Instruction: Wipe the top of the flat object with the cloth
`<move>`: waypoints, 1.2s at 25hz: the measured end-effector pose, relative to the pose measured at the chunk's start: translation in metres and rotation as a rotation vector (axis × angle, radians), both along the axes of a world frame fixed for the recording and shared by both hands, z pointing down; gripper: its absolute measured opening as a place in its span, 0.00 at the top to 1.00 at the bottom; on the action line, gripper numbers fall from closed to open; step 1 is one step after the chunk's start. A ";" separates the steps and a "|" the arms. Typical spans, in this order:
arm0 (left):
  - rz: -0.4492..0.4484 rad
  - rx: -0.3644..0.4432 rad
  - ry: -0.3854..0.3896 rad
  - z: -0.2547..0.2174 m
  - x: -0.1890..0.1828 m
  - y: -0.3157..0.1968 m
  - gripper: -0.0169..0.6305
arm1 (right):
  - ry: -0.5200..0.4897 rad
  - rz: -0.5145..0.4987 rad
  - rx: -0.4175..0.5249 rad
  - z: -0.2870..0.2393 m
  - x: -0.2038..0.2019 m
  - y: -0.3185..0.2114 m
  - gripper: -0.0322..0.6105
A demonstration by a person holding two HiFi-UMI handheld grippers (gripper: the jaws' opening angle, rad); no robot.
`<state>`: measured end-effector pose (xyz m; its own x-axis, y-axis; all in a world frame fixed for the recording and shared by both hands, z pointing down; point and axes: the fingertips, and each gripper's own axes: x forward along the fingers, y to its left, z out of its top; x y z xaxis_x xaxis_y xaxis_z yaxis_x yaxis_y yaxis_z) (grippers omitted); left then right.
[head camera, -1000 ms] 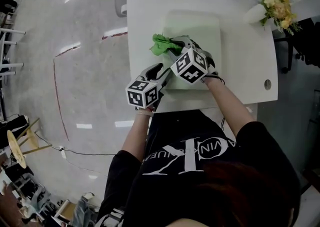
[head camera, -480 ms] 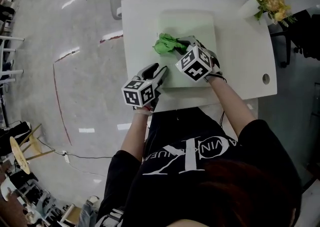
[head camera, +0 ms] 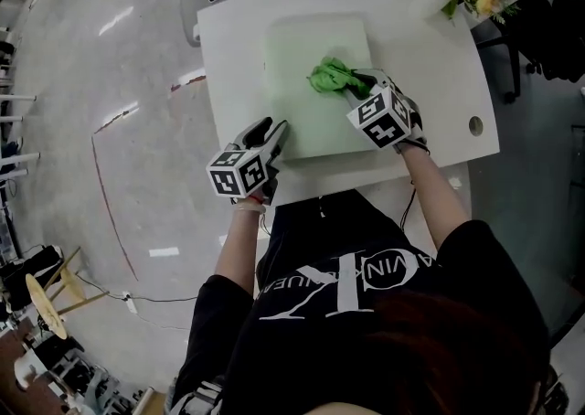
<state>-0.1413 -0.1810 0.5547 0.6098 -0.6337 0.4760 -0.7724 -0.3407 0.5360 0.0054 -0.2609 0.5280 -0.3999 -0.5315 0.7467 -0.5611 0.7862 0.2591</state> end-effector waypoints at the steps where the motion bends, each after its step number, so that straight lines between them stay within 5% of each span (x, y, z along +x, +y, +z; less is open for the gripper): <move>1: -0.001 0.000 0.001 0.000 0.000 0.000 0.68 | 0.001 0.016 0.003 0.000 0.008 0.001 0.78; 11: -0.025 -0.006 -0.006 -0.002 0.002 0.002 0.68 | -0.036 0.144 0.011 -0.003 0.056 0.012 0.78; 16: -0.063 -0.007 0.016 -0.001 0.001 0.004 0.68 | -0.206 0.291 -0.058 0.001 0.074 0.017 0.78; 19: -0.100 0.073 0.044 -0.009 -0.001 0.001 0.68 | -0.263 0.313 -0.070 -0.001 0.078 0.015 0.78; 24: -0.238 0.162 0.032 -0.022 -0.033 0.004 0.68 | -0.268 0.126 0.064 -0.025 0.046 0.028 0.78; 30: -0.319 0.133 -0.039 -0.013 -0.056 0.024 0.68 | -0.275 -0.216 -0.003 -0.024 -0.051 0.076 0.78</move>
<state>-0.1976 -0.1573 0.5414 0.3536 -0.8478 0.3953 -0.8704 -0.1435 0.4710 -0.0456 -0.1853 0.5044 -0.6894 -0.4106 0.5968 -0.4300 0.8949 0.1189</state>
